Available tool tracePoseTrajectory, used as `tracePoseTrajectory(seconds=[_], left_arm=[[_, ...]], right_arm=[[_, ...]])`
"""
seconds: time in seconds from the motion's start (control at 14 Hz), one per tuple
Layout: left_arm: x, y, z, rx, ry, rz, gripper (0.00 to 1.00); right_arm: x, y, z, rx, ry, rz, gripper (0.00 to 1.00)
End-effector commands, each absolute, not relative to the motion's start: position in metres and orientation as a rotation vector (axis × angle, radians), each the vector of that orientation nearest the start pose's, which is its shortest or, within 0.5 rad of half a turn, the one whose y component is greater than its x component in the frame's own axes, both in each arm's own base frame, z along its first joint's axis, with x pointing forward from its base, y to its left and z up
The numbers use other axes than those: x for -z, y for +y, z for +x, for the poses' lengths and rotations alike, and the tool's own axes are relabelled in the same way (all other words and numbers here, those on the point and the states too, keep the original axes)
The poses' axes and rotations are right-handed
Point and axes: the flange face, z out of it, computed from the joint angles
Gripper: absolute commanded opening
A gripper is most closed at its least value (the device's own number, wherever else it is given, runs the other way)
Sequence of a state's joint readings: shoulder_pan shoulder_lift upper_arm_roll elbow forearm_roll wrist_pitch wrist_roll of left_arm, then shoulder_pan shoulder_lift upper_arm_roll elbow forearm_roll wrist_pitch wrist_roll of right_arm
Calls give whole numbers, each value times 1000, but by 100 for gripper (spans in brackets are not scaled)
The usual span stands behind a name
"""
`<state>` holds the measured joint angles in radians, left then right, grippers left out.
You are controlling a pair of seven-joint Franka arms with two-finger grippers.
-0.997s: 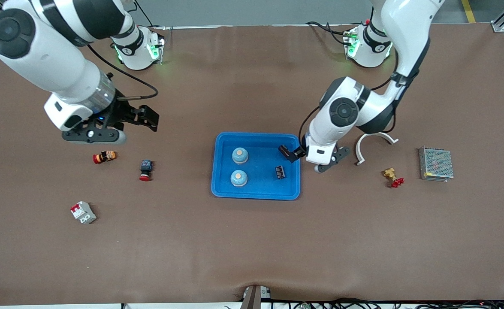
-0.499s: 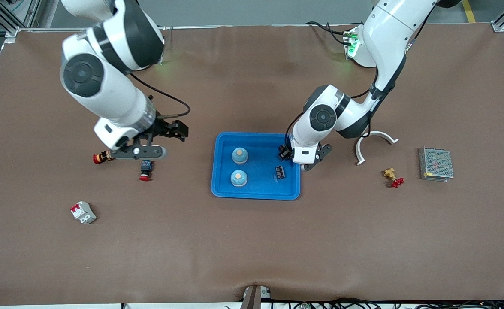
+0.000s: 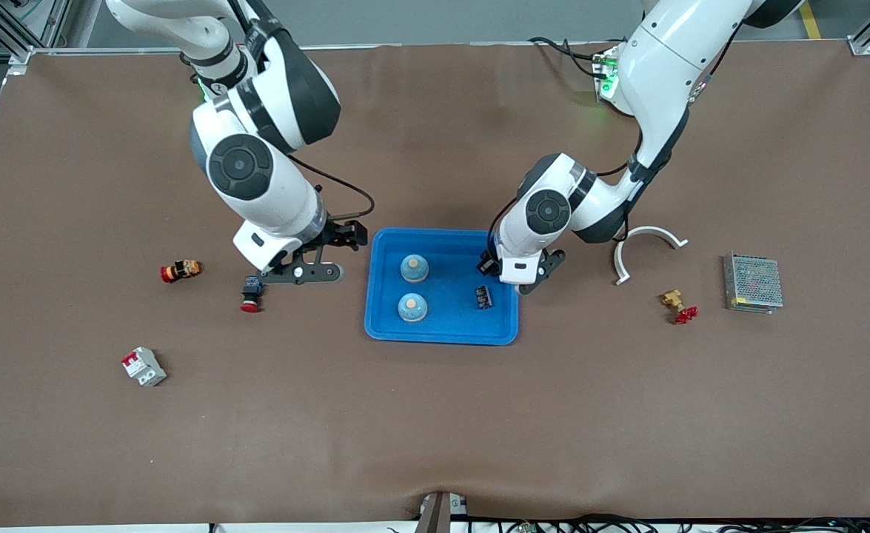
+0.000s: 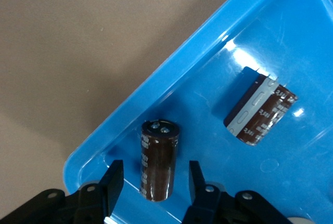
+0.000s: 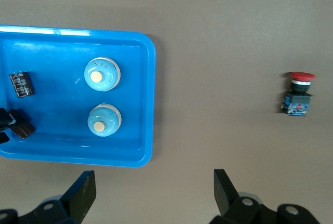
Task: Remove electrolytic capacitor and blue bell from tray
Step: 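Grasp a brown capacitor with the left gripper while the right gripper reaches a bell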
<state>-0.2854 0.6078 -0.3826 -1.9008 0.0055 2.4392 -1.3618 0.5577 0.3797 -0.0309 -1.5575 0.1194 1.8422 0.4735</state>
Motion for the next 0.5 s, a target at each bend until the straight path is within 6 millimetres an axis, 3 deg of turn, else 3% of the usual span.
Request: tracePoseTrajectory(seconds=[0.0, 0.28, 0.43], left_arm=[[-192, -387, 504, -313, -1209, -2989, 52], [-183, -389, 507, -318, -1222, -2995, 40], [-185, -389, 508, -315, -1222, -2997, 7]], right_arm=[[-400, 366, 557, -175, 56, -3090, 100], [-373, 395, 542, -169, 32, -3102, 100], [-355, 403, 536, -140, 66, -3096, 100]])
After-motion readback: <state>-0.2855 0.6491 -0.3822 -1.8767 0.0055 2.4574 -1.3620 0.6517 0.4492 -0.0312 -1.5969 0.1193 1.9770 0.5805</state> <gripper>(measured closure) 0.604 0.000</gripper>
